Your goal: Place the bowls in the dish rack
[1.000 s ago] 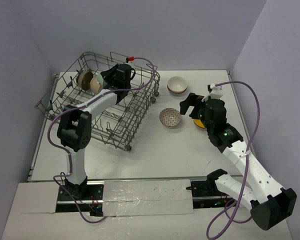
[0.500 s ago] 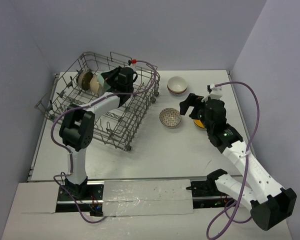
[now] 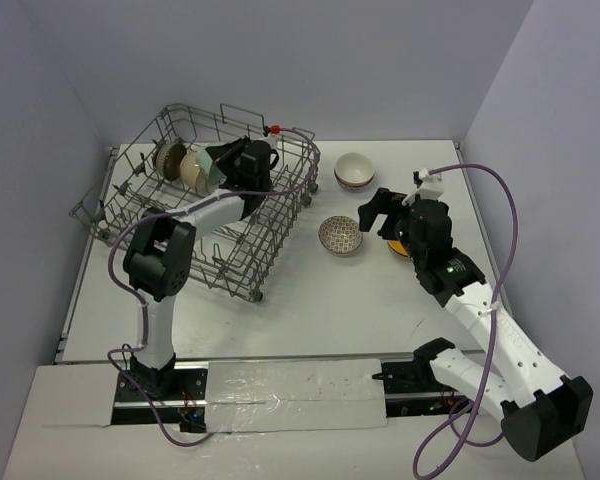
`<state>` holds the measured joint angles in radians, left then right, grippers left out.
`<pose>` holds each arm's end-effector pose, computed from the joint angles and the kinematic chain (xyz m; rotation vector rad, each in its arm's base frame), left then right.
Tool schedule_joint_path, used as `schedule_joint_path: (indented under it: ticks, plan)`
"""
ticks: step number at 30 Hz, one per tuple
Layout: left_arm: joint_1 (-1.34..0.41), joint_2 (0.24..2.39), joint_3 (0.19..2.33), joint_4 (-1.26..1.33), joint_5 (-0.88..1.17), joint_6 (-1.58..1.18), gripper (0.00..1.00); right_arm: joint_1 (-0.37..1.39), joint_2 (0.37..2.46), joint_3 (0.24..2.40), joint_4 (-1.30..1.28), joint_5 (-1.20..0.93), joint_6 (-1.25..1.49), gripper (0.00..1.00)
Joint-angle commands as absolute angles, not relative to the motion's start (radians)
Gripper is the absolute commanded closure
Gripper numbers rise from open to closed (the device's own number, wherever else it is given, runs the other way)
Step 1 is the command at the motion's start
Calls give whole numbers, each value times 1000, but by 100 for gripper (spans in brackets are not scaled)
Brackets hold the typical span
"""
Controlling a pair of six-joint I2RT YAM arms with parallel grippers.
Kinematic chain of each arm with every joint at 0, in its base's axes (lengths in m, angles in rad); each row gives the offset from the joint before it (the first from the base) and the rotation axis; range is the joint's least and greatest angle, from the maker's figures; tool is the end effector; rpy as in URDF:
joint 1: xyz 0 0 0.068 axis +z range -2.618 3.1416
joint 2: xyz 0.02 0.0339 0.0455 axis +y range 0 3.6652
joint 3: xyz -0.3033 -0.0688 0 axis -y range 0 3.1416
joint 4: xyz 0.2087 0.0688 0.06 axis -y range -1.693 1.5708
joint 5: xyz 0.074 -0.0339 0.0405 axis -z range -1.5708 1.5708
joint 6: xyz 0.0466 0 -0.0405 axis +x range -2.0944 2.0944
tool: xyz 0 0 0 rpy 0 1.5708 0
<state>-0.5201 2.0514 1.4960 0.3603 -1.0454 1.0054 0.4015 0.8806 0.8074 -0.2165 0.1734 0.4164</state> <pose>0.4233 -0.1960 0.3045 0.5794 1.7449 1.2575 0.1452 0.0529 0.3577 0.1352 1.8709 0.4055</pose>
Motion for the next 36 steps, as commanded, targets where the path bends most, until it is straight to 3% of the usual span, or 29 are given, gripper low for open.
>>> schedule_joint_path:
  ticks: [1, 8, 14, 36]
  plan:
    - [-535, 2071, 1502, 428, -1069, 1017, 100, 402, 865, 804, -167, 175, 405, 2]
    - [-540, 2080, 1503, 413, -1077, 1005, 88, 403, 861, 795, -163, 176, 405, 2]
    - [-548, 2085, 1500, 390, -1077, 980, 68, 402, 867, 795, -160, 169, 408, 2]
    - [-545, 2099, 1555, 193, -1034, 776, 36, 402, 873, 796, -164, 150, 410, 3]
